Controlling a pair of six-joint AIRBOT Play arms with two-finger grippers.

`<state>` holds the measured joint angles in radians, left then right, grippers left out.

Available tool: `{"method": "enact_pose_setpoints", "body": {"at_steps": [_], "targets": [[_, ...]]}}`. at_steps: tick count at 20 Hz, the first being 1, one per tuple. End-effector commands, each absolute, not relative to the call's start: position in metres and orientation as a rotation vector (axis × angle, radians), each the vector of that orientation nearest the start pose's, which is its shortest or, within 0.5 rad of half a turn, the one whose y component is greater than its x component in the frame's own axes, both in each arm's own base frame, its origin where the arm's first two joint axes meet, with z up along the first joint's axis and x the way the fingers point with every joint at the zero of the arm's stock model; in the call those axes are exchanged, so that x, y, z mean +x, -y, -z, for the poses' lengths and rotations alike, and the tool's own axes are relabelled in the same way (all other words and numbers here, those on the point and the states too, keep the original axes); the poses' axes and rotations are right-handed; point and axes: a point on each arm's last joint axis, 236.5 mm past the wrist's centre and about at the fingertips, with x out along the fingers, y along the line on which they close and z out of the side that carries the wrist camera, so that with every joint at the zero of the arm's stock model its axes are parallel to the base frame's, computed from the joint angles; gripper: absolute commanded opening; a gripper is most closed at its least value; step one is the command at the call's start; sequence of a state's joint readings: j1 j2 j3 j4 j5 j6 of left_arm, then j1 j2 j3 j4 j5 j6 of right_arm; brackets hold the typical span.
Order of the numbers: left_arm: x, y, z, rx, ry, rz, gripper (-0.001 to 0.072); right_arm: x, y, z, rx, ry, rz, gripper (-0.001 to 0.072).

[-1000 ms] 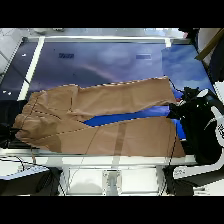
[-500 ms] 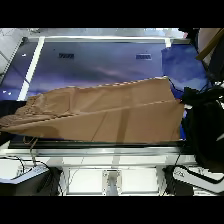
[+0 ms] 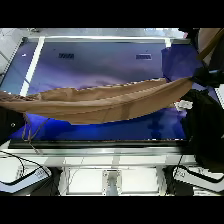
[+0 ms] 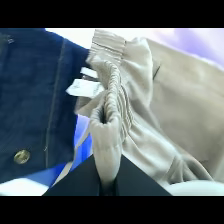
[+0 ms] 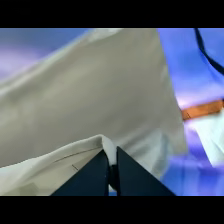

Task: Fold the clothes and pants, and hang the long-sleeved shirts on hangers.

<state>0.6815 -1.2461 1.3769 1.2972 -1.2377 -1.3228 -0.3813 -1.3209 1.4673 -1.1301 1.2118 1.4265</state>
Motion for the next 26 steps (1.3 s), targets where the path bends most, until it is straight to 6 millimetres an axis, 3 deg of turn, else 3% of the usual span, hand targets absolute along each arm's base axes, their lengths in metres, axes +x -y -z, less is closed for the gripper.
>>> {"method": "enact_pose_setpoints", "body": {"at_steps": [1, 4, 9, 14, 16, 17, 18, 19, 20, 21, 24, 26], "targets": [[0.397, -0.212, -0.069, -0.254, -1.074, -0.433, 0.0021, 0.488, 0.076, -0.083, 0.525, -0.947, 0.029, 0.0013], [0.414, -0.220, -0.030, -0.350, -1.134, -0.497, 0.0021, 0.517, 0.094, -0.035, 0.602, -0.971, 0.103, 0.0013], [0.422, -0.227, 0.028, -0.436, -1.213, -0.545, 0.0021, 0.559, 0.103, 0.016, 0.646, -0.967, 0.138, 0.0013], [0.436, -0.235, 0.052, -0.475, -1.180, -0.578, 0.0022, 0.589, 0.096, 0.048, 0.643, -0.962, 0.135, 0.0013], [0.448, -0.232, 0.049, -0.483, -1.138, -0.559, 0.0034, 0.590, 0.094, 0.056, 0.638, -0.975, 0.135, 0.0015], [0.452, -0.231, 0.048, -0.477, -1.123, -0.553, 0.0078, 0.589, 0.093, 0.057, 0.637, -0.982, 0.134, 0.0017], [0.456, -0.228, 0.047, -0.470, -1.114, -0.547, 0.0337, 0.589, 0.093, 0.057, 0.638, -0.981, 0.134, 0.0019], [0.460, -0.229, 0.045, -0.467, -1.099, -0.544, 0.0607, 0.589, 0.094, 0.055, 0.637, -0.978, 0.134, 0.0098], [0.463, -0.229, 0.042, -0.462, -1.080, -0.542, 0.0657, 0.589, 0.093, 0.053, 0.637, -0.978, 0.131, 0.0274], [0.467, -0.231, 0.035, -0.458, -1.052, -0.541, 0.0657, 0.589, 0.092, 0.049, 0.634, -0.984, 0.123, 0.0380], [0.481, -0.238, -0.012, -0.430, -0.907, -0.536, 0.0656, 0.582, 0.100, 0.023, 0.548, -1.034, 0.114, 0.0387], [0.489, -0.242, -0.072, -0.399, -0.750, -0.528, 0.0657, 0.573, 0.116, -0.005, 0.474, -1.063, 0.130, 0.0382]]}}
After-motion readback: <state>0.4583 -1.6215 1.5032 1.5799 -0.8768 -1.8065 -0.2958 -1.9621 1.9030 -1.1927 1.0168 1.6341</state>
